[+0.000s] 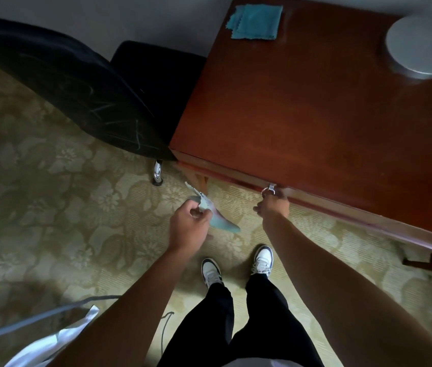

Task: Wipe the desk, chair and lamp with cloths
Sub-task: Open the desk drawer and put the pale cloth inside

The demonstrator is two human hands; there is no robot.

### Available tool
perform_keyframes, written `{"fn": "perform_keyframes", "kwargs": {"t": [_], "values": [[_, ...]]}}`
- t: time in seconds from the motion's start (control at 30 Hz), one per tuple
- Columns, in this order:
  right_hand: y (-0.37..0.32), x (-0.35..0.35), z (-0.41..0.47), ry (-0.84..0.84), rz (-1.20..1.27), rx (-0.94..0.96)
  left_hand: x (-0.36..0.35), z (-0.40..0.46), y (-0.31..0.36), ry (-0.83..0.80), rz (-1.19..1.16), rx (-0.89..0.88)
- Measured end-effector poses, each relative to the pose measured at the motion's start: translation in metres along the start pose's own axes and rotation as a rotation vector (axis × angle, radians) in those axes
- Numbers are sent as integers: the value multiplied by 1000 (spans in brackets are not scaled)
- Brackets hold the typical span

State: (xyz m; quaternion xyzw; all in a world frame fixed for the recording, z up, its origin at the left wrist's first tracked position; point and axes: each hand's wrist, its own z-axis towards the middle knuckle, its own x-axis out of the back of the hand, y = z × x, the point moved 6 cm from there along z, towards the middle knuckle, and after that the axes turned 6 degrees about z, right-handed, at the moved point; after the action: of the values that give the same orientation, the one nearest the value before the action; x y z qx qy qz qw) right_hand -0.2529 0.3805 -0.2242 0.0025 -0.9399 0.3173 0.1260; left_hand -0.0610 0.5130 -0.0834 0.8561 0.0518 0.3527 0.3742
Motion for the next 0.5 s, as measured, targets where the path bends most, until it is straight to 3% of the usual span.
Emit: {"fn": "perform_keyframes", "kwargs": {"t": [0.23,0.4,0.5], "values": [[-12,12,-12,26,-274,56,4,-4,1,-39,62,-16],[-6,26,-46,-34,-567,-43,-1,-10,7,-49,14,-25],[14,29,-76,-163,-689,-226,-7,-22,6,-75,60,-74]]}}
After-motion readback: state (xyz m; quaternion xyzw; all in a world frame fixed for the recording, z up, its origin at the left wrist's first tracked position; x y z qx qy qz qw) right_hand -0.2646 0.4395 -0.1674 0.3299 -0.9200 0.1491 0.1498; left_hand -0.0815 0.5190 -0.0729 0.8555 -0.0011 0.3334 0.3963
